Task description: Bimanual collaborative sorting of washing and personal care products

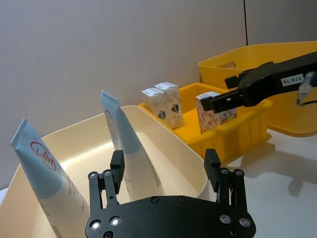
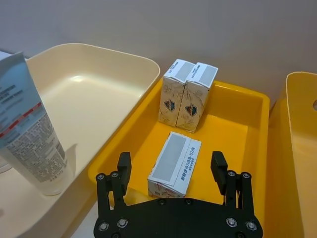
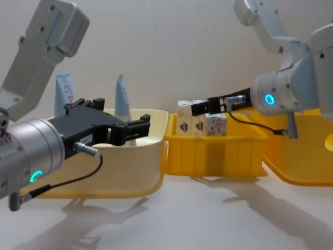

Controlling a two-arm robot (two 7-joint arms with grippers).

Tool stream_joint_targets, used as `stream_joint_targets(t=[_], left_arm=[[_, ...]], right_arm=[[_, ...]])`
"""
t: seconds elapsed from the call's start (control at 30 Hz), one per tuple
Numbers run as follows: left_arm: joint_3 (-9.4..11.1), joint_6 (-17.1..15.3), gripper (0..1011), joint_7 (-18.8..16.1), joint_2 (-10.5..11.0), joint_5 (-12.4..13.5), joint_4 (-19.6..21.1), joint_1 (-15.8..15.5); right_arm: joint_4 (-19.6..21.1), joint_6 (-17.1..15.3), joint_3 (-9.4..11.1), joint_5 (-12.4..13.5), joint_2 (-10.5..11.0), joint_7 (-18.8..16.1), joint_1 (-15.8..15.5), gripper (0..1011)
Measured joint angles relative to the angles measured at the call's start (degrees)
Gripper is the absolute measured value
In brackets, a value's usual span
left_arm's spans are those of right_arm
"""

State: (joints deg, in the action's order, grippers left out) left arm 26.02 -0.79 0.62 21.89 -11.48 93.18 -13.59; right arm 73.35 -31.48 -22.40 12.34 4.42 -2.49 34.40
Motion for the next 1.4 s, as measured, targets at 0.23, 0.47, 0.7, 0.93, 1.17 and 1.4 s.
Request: stream_joint_targets(t=[0.23,0.47,0.7,0.93,1.17,1.4], left_arm=[[0.0,0.0,1003,0.0,0.0,0.0,0.0,0.0],[0.0,0.0,1003,0.0,0.0,0.0,0.0,0.0],[0.0,0.0,1003,0.0,0.0,0.0,0.0,0.0],[0.0,0.0,1003,0.0,0.0,0.0,0.0,0.0],[0.0,0.0,1003,0.0,0.0,0.0,0.0,0.0],[0.0,0.0,1003,0.0,0.0,0.0,0.0,0.0]], right_arm=[[-4.59,-0.36,0.29,-0.1,-1.7,0.15,2.12,1001],[-7.8,-0.18,0.8,0.05,-3.09,0.13,3.59,1001],[-10.02,0.31,1.21,0.15,-4.07,0.08,4.61,1001],[-11.19,0.62,1.42,0.2,-4.62,-0.01,5.22,925],[-11.93,0.74,1.54,0.23,-4.94,-0.09,5.56,731],[-12.33,0.85,1.6,0.26,-5.12,-0.15,5.77,517]])
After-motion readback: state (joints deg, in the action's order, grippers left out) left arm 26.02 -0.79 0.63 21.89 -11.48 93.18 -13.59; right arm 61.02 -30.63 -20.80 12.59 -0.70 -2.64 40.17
